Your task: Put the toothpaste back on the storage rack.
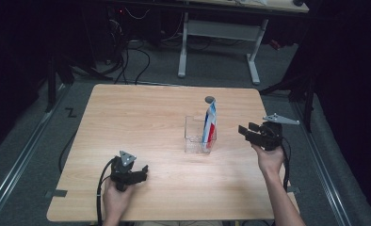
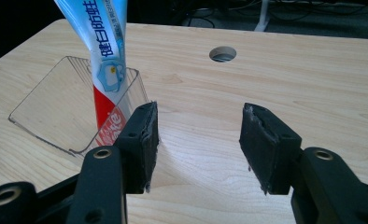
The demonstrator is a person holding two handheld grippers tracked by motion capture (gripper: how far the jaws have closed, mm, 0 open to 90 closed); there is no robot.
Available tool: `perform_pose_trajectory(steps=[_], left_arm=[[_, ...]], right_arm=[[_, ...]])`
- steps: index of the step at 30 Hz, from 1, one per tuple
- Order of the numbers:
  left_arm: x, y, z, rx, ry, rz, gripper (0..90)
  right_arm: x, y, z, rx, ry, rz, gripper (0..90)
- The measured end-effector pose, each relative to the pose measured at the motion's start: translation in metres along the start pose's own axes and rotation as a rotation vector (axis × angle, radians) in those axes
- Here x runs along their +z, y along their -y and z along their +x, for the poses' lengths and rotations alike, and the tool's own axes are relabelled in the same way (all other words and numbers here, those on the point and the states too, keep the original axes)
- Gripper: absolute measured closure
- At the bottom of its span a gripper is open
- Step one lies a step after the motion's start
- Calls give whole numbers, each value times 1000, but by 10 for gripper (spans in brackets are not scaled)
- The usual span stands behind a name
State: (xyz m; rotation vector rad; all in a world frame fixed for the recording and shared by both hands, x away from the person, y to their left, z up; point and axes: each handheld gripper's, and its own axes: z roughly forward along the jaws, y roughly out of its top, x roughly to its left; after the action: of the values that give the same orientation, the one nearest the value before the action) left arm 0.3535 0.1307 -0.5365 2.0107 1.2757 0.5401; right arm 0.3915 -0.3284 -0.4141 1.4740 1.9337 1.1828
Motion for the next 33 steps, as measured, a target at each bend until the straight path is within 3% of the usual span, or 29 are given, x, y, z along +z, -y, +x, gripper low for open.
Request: perform_pose_trajectory(steps=[16, 33], left_arm=[[0, 0, 0, 0, 0, 0, 195], [0, 0, 0, 0, 0, 0, 195]], right_arm=[[-10, 14, -5, 4, 6, -1, 494], [-20, 22, 0, -10, -6, -8, 504]])
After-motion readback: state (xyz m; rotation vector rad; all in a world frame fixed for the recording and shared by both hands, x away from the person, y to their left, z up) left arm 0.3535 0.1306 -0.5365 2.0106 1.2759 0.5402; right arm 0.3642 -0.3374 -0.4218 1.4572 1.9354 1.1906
